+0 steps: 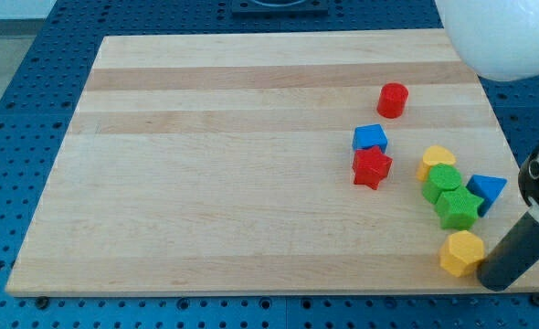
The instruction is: Move the yellow hexagon in between the red circle and blue cube
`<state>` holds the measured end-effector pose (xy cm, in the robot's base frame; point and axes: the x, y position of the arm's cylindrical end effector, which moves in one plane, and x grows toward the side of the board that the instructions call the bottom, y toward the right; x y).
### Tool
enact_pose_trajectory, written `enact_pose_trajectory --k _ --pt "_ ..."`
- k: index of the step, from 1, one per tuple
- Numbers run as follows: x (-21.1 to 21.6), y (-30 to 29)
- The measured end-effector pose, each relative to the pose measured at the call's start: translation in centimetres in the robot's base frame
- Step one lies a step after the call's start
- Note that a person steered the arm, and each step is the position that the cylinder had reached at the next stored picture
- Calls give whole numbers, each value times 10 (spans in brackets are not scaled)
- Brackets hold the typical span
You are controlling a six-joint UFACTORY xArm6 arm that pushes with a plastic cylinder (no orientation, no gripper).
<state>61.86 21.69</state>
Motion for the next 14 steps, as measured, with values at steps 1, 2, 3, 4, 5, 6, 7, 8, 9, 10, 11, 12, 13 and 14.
enact_pose_trajectory --k 1,2,3,4,5,6,7,8,9,10,11,12,13,14 --pt "0 -8" --pt "-8 -39" --pt "-10 -70" --pt "-32 -82" --pt "-70 -86" --pt "-107 -88" --pt "-106 -107" --pt "-51 -132" --pt "0 -130" --pt "-33 -80" --pt "-48 -73" --pt "-56 -73" --pt "-59 -73" --pt "-60 -73"
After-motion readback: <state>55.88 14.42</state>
